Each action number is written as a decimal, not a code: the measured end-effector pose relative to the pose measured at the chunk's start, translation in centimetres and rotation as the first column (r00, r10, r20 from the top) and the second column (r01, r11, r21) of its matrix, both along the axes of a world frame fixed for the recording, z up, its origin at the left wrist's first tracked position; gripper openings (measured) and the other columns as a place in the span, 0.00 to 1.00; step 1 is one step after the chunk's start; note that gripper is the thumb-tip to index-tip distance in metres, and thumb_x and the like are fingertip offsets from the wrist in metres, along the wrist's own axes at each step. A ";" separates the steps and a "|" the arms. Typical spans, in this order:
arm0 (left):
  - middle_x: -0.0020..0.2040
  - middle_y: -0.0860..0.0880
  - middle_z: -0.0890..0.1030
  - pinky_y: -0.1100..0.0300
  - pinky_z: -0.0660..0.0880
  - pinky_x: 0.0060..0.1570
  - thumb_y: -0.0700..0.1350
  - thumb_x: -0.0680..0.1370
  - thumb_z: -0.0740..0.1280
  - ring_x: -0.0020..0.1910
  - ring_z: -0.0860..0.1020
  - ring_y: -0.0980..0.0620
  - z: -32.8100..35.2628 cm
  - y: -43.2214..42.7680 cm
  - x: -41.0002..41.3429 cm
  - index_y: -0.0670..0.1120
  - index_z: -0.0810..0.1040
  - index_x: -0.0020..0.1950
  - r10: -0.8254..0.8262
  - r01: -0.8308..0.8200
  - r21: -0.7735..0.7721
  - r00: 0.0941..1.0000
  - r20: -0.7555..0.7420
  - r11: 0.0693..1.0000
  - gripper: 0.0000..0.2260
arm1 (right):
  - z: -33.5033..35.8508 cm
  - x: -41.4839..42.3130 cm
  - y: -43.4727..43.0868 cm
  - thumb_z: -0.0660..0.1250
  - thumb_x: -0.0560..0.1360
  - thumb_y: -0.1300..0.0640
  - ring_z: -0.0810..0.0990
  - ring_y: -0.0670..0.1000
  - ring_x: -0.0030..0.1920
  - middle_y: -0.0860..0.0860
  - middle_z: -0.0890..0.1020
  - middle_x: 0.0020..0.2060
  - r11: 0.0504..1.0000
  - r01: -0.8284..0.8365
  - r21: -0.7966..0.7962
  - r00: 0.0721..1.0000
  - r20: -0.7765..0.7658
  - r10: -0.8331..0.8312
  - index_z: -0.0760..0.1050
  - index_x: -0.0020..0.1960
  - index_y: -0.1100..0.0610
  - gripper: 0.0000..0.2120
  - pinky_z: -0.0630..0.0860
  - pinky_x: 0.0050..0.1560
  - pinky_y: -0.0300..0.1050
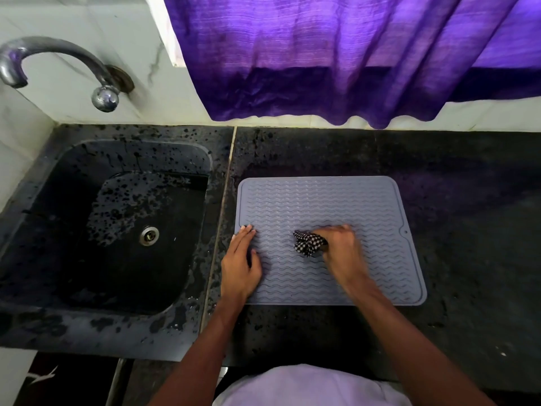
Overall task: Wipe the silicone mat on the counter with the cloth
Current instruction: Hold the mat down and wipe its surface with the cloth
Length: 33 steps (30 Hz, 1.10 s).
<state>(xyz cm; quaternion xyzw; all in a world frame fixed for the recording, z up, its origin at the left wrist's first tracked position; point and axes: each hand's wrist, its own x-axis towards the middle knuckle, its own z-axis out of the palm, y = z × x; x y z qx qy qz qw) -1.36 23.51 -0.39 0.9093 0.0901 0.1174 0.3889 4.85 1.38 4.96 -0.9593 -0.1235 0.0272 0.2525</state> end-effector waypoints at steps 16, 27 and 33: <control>0.61 0.55 0.79 0.71 0.66 0.68 0.24 0.67 0.69 0.62 0.75 0.61 2.6 2.0 1.1 0.43 0.80 0.63 0.016 -0.011 -0.133 0.999 0.037 0.991 0.27 | 0.0 -0.5 5.3 0.75 0.64 0.68 0.79 0.49 0.47 0.48 0.85 0.47 0.995 -0.097 -0.028 0.995 0.008 0.097 0.82 0.56 0.51 0.23 0.71 0.54 0.43; 0.59 0.48 0.82 0.68 0.74 0.61 0.23 0.70 0.68 0.57 0.82 0.56 2.0 4.0 1.7 0.40 0.80 0.62 0.010 -0.017 -0.210 0.999 -0.035 0.977 0.24 | 0.3 -1.1 8.5 0.76 0.66 0.61 0.74 0.49 0.47 0.47 0.85 0.46 0.995 -0.096 -0.033 0.995 -0.040 0.094 0.81 0.57 0.48 0.21 0.72 0.49 0.43; 0.57 0.46 0.84 0.72 0.74 0.58 0.25 0.74 0.66 0.55 0.82 0.56 2.4 5.0 2.4 0.38 0.81 0.62 -0.016 -0.001 -0.200 0.996 -0.084 0.980 0.18 | 0.4 -1.5 10.5 0.75 0.66 0.65 0.74 0.49 0.46 0.48 0.85 0.46 0.993 -0.116 -0.023 0.992 -0.042 0.115 0.81 0.57 0.51 0.21 0.73 0.50 0.45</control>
